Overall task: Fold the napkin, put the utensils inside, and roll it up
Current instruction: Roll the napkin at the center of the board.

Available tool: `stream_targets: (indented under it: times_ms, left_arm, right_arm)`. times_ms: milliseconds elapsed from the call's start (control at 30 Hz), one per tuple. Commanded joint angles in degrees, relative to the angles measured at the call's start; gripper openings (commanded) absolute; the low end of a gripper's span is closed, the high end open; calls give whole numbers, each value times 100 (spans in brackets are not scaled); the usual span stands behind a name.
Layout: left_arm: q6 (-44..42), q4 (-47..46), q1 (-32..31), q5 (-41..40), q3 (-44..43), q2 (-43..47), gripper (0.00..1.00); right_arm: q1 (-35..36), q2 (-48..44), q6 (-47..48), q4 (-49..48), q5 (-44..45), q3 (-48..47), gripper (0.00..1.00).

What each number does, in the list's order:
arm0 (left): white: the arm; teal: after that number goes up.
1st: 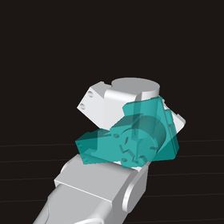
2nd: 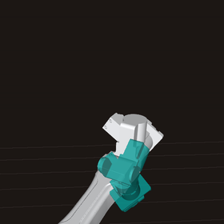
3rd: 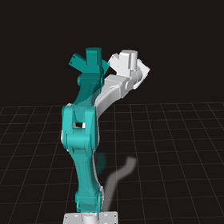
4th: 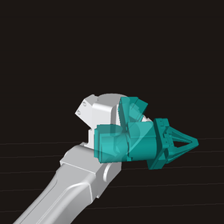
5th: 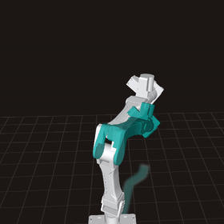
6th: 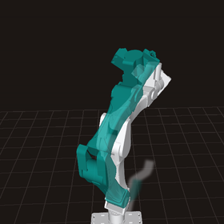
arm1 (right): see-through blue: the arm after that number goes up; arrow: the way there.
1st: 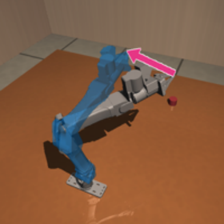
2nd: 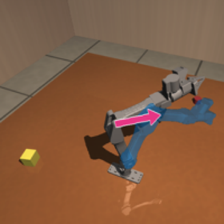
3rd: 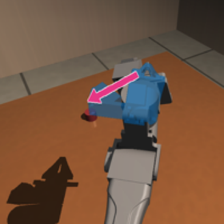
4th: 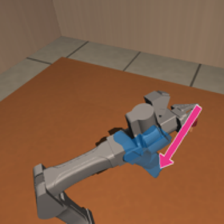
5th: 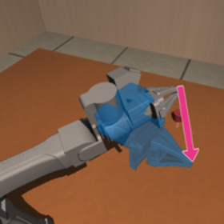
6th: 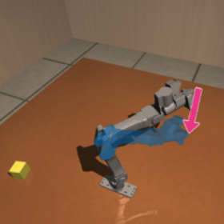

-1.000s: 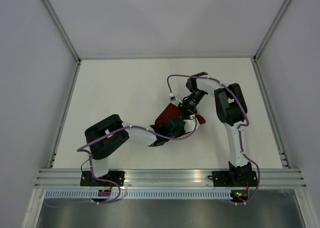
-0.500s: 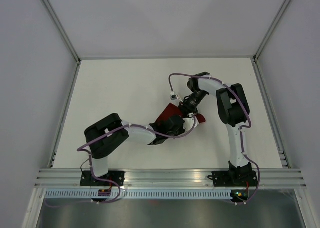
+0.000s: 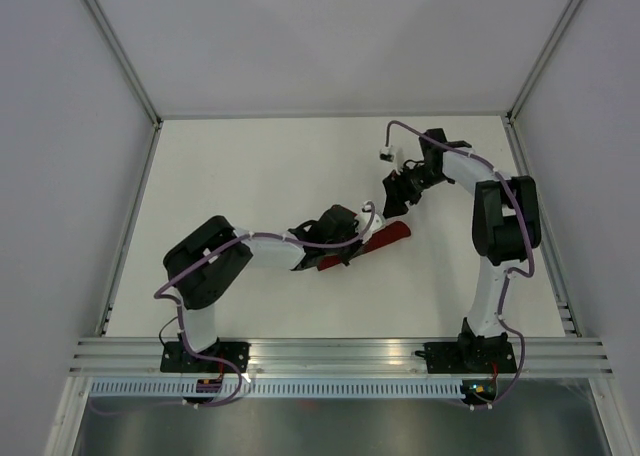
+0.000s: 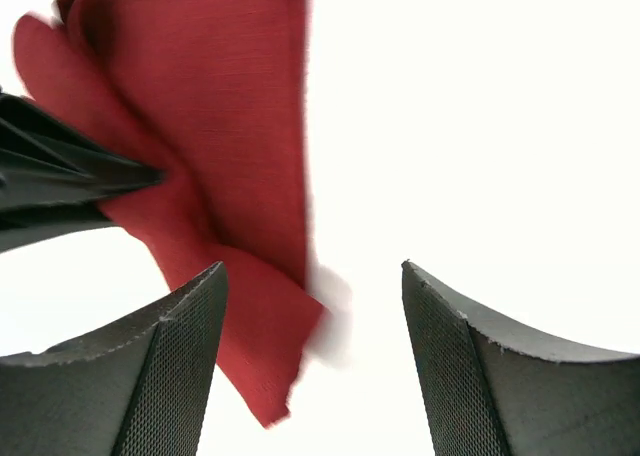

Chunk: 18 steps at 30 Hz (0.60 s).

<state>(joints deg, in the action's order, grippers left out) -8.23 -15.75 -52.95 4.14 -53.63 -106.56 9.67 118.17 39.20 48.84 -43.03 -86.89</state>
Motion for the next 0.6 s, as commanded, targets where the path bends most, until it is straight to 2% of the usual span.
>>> stream_targets:
  times_ms: [0, 300, 333, 567]
  left_arm:
    - [559, 1020, 276, 1026, -112, -400, 2]
    - [735, 2030, 978, 2494, -693, -866, 2]
    - [735, 2110, 1023, 2582, -754, -918, 2]
    - [918, 2743, 1331, 3706, -1404, -1586, 2]
  right_arm:
    - [-299, -636, -527, -1199, -127, 365, 76]
    - [-519, -2253, -89, -2860, 40, 2394, 76]
    - [-519, -2385, 112, -2949, 31, 2736, 78]
    - [-282, -3106, 1166, -3135, -136, 3591, 79]
